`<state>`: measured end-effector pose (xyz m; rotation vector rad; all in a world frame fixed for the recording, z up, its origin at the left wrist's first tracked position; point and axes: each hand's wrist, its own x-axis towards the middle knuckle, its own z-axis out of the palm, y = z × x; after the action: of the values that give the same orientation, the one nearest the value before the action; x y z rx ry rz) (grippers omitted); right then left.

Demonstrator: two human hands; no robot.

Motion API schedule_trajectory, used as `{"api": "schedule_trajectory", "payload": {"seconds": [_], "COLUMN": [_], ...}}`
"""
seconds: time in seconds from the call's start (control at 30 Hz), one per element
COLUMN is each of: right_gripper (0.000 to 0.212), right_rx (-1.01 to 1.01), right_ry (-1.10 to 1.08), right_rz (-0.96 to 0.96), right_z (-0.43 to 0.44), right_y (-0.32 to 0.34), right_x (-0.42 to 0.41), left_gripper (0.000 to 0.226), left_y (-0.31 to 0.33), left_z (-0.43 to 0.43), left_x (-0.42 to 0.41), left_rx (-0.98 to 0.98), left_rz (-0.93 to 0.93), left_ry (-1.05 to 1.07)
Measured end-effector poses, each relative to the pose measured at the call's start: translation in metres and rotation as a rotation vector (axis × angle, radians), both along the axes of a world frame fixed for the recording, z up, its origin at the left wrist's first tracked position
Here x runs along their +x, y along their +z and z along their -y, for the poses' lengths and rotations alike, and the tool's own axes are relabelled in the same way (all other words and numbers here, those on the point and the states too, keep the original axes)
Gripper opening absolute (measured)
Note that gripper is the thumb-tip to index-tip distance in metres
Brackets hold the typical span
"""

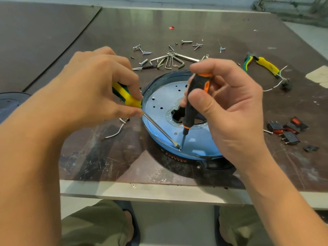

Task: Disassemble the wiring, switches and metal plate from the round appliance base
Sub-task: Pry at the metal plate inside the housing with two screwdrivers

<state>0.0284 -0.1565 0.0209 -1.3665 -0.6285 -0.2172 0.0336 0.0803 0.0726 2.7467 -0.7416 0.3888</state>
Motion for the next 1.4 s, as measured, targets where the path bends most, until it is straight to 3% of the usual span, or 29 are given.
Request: {"api": "schedule_trajectory", "payload": {"seconds": [0.2,0.37,0.53,0.67,0.87,1.0,1.2,1.4], "right_gripper": [0.025,0.028,0.021,0.02,0.021,0.019,0.021,0.02], "right_rx": [0.037,0.016,0.073,0.015,0.074,0.014,0.065,0.056], "right_ry": [0.123,0.026,0.124,-0.001,0.099,-0.003,0.093,0.016], "right_rz": [-0.076,0.017,-0.102,0.001,-0.086,0.028,-0.084,-0.004], "right_z": [0.0021,-0.0017,0.0,-0.0021,0.0013,-0.0019,0.0001,0.0002], "right_y": [-0.0023,0.0004,-0.0029,-0.0001,-0.0021,0.0017,0.0005,0.0005], "right_x": [0.0008,0.0004,0.0011,0.0012,0.0009,0.0007,0.0004,0.0013], "left_gripper": [0.024,0.024,0.026,0.023,0.021,0.021,0.024,0.023], "left_y": [-0.0001,-0.0006,-0.0017,-0.0003,0.0011,0.0009,0.0013,0.0007], "left_z": [-0.0018,-0.0005,-0.0016,-0.0008,0.0012,0.0009,0.0013,0.0006], "left_x": [0.0005,0.0004,0.0002,0.0,-0.0018,-0.0018,-0.0014,-0.0013], "left_rx": [0.019,0.021,0.002,-0.004,-0.003,-0.008,-0.008,-0.012], "left_rz": [0.035,0.028,0.02,0.021,0.007,-0.002,-0.001,-0.013], "left_ry": [0.0,-0.017,-0.02,-0.025,0.0,-0.002,0.003,0.018]}}
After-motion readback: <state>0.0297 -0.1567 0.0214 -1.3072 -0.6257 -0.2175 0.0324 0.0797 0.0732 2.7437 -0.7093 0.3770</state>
